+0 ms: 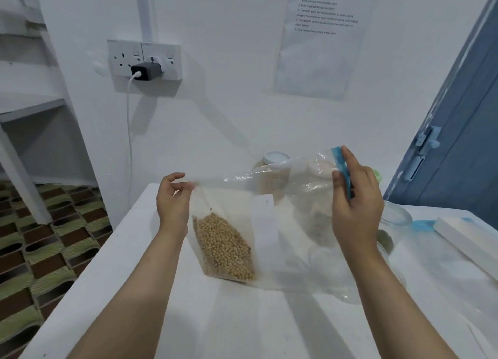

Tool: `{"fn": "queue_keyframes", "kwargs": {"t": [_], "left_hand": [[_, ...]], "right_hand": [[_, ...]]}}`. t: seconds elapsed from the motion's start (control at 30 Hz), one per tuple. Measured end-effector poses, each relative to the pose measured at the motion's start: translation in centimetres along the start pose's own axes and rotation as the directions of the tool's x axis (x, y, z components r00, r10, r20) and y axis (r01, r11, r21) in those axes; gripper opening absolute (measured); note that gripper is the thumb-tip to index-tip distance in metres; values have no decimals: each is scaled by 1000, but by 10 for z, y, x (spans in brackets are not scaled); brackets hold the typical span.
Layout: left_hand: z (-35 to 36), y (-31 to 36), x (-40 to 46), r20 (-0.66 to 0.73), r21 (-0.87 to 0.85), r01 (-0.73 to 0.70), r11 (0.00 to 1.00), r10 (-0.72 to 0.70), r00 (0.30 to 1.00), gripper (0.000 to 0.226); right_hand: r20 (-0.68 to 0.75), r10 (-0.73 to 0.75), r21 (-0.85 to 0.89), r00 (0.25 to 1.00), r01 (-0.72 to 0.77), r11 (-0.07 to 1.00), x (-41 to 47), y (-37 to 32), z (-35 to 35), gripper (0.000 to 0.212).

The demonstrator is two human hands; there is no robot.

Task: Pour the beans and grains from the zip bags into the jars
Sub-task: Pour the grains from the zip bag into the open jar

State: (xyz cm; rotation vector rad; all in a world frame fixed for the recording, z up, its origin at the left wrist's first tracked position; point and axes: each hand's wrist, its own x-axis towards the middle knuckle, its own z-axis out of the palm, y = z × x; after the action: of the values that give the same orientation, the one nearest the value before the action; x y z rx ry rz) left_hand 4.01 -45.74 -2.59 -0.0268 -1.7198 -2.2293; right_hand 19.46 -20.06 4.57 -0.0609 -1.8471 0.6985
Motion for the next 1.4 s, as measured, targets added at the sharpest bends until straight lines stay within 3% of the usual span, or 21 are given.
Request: {"fn": "queue_keyframes", "kwargs": {"t": [0.3,0.43,0.57,0.8,0.97,1.2,1.4], "left_hand": [[-2,-12,-14,284,71,2,997,-22,959,33],[-2,-10,-11,229,41,-3,999,-7,973,38],[-2,-10,-7,191,44,3,999,-12,982,30],[-5,-8,-7,230,22,96,995,-98,968,39],[-10,-7,-3,187,75,13,997,-27,982,28],[-12,-7,-2,149,36,68,997,-73,986,31],[-12,-13,-7,113,66,37,997,-44,993,17]], "right_hand": [[0,7,-7,1000,-7,1000,-4,0,-4,42],[6,2,-15,1000,-2,1000,-5,1,-5,42],[6,-11,-20,1000,11,1000,-5,0,-4,41],[10,-19,-21,1000,20,1000,-4,-2,-3,40],[23,1,-26,1000,0,1000,-3,-3,0,41],[15,6,-27,1000,-5,1000,-2,-4,0,40],[15,17,-16,1000,-17,1000,-3,-5,-2,40]]}}
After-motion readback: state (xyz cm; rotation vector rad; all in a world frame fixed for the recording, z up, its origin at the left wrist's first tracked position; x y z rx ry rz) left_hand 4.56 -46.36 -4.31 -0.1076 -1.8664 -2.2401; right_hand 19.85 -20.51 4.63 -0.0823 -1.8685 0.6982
